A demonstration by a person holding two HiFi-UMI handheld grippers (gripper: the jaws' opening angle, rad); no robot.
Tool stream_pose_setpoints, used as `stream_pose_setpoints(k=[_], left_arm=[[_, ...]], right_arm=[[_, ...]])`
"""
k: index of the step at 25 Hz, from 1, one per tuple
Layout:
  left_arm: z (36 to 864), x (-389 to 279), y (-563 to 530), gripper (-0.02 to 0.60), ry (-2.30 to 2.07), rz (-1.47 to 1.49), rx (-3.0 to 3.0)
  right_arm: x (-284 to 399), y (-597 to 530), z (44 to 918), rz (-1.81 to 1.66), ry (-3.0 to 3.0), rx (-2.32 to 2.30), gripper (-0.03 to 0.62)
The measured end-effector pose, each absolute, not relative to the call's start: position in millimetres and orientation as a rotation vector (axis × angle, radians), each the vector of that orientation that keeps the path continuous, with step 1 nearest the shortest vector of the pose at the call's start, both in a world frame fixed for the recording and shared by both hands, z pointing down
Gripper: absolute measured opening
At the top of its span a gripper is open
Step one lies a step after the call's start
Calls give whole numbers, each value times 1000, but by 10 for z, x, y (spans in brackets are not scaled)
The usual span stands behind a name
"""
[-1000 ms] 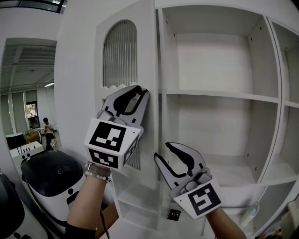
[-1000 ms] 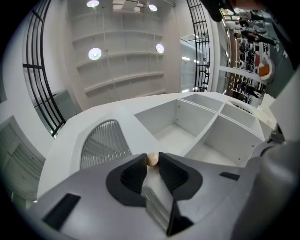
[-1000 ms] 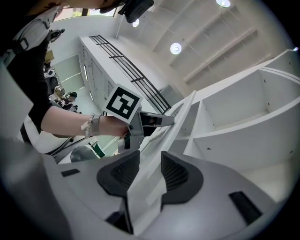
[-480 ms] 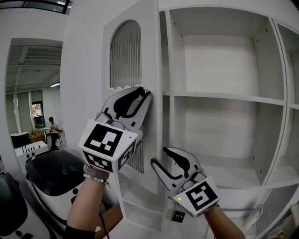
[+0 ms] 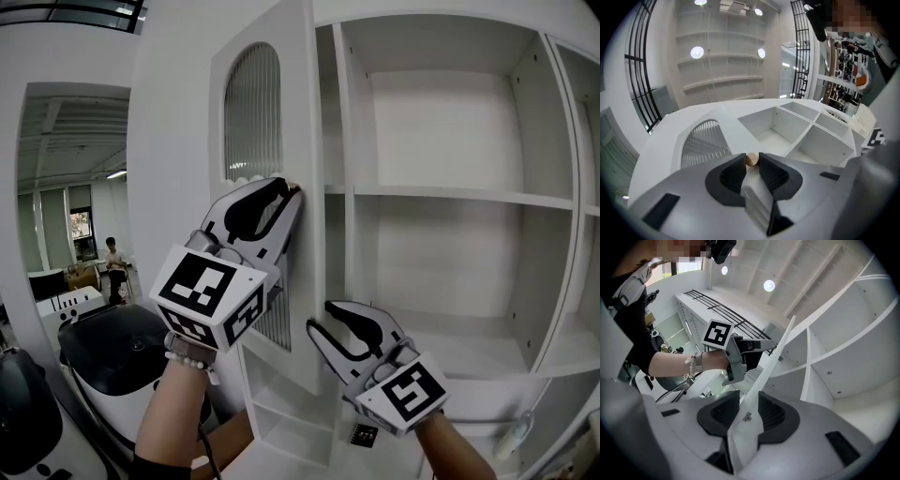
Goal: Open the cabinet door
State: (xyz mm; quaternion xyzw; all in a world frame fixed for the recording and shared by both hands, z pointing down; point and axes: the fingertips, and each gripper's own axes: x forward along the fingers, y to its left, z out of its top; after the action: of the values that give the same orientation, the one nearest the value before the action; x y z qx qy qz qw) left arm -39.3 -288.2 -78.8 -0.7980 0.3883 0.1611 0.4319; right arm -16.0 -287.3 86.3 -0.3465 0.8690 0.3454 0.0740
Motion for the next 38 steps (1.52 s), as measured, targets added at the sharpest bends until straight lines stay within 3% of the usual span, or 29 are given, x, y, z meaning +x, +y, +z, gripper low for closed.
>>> stream_pose_setpoints(k=[7, 21, 38], left_arm=[[-560, -466, -2852, 86, 997, 363, -1973], [800, -648, -2752, 175, 1096, 175, -2060], [1691, -536, -2457, 242, 1214, 117, -2163]], right_arm=[[-165, -2852, 855, 1025, 2610, -1027, 124], [-243, -2748, 851, 1015, 2622, -969, 117], [-540, -2482, 860, 1035, 2642, -873, 112]])
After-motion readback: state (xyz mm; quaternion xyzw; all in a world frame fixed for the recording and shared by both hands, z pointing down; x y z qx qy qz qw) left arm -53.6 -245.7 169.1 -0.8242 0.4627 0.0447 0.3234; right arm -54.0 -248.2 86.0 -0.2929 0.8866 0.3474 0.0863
